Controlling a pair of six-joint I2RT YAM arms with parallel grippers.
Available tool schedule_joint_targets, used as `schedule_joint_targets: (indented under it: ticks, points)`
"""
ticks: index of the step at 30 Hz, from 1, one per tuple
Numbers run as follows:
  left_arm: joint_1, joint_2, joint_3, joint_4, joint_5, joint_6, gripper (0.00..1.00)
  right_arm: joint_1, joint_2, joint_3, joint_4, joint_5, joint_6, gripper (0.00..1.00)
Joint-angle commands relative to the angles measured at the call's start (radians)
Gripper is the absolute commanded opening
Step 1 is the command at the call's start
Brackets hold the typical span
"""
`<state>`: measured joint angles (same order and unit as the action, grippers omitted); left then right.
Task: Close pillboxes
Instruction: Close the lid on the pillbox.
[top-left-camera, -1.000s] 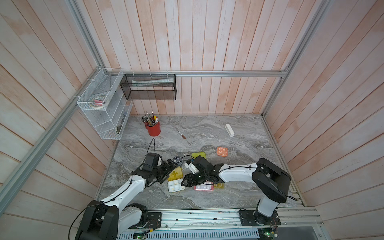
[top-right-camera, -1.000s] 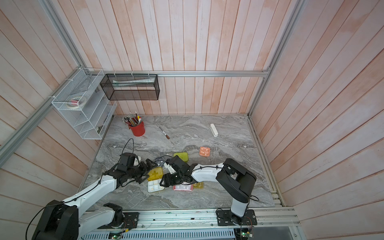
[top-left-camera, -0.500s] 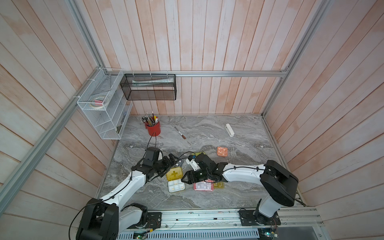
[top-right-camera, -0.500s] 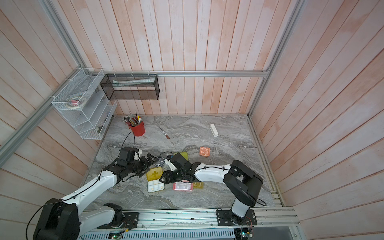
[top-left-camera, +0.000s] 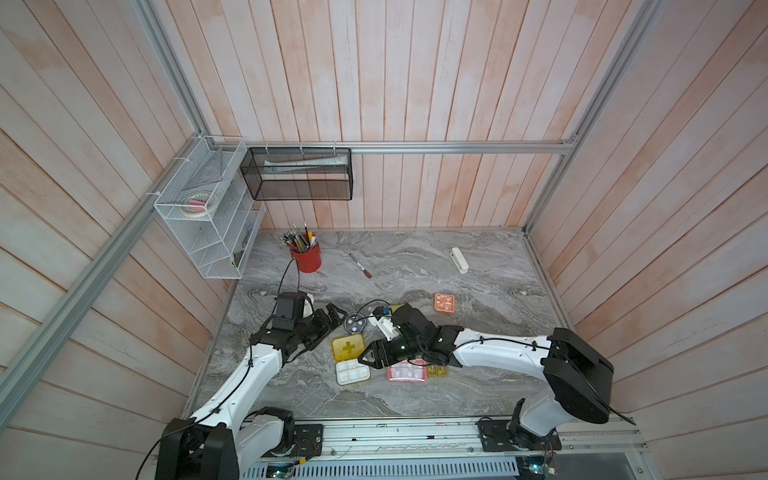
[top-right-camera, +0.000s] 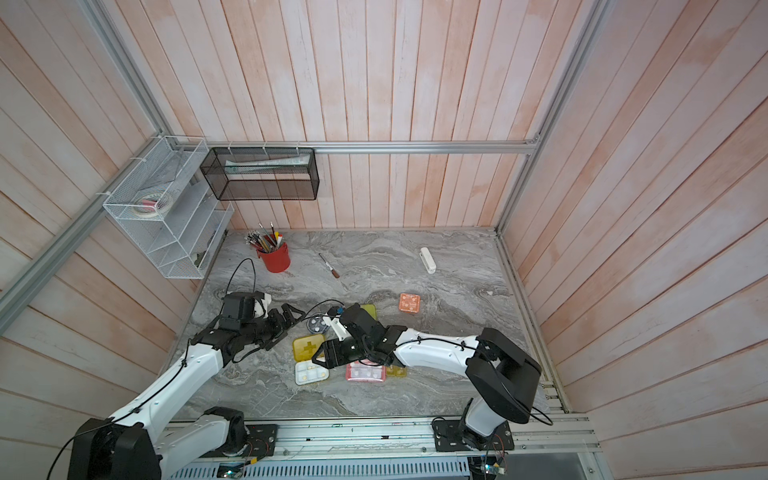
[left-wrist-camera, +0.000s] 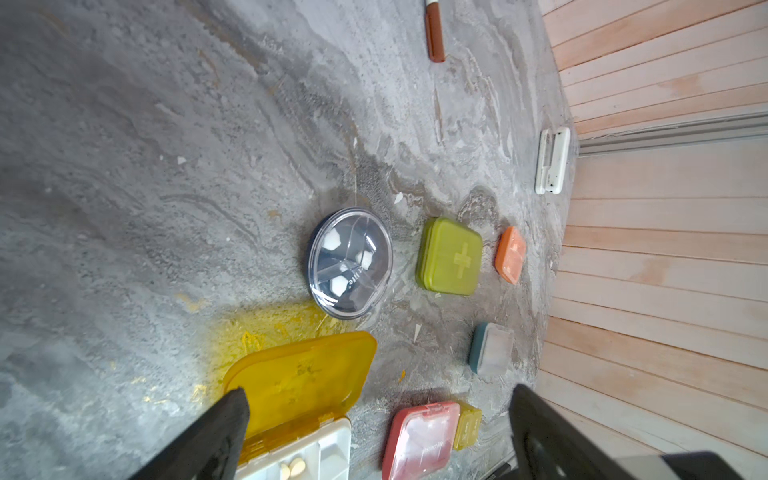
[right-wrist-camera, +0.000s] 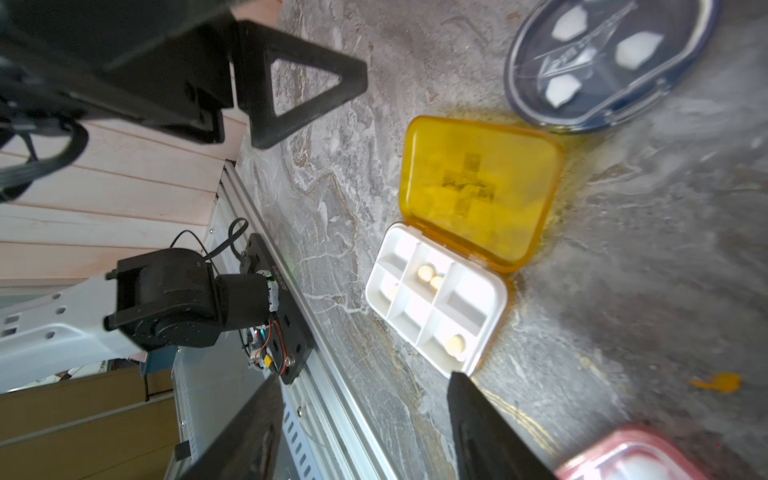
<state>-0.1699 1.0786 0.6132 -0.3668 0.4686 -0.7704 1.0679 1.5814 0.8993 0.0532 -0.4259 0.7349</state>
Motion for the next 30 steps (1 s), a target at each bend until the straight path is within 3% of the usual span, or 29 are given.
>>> schedule_joint_targets:
  ticks: [1, 10, 30]
  points:
    - [0.006, -0.002, 0.019, 0.028, 0.064, 0.056, 1.0, 0.052, 0.019, 0.031, -0.026, -0.013, 0.004, 0.65]
    - [0.018, 0.044, 0.018, 0.061, 0.122, 0.097, 1.0, 0.145, 0.094, 0.034, 0.008, -0.02, 0.023, 0.65]
    - [0.025, 0.192, -0.016, 0.194, 0.199, 0.085, 1.0, 0.153, 0.15, -0.035, 0.096, -0.043, 0.055, 0.65]
